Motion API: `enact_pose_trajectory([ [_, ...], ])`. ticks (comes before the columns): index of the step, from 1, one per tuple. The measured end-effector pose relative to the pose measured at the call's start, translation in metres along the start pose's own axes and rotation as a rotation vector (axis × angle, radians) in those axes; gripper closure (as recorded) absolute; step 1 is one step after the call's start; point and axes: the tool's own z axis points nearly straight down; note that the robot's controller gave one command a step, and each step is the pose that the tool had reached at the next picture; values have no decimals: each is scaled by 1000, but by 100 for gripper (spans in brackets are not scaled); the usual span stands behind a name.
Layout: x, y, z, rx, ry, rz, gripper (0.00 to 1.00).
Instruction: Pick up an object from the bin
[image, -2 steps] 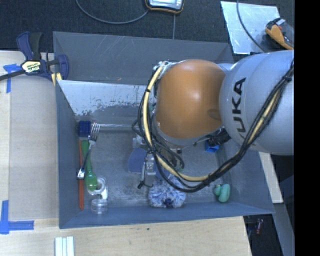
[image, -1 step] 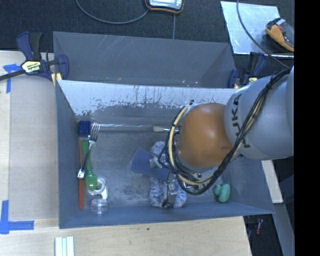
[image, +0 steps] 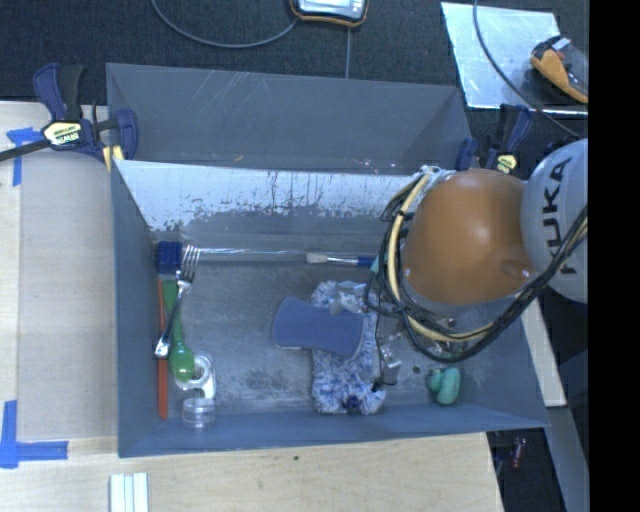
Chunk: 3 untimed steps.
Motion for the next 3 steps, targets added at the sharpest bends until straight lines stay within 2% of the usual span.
enact_pose_trajectory([
  [1,-3,24,87,1,1,116,0],
  [2,-7,9,91,2,-14,19,0],
  [3,-6,22,84,2,-12,115,100],
])
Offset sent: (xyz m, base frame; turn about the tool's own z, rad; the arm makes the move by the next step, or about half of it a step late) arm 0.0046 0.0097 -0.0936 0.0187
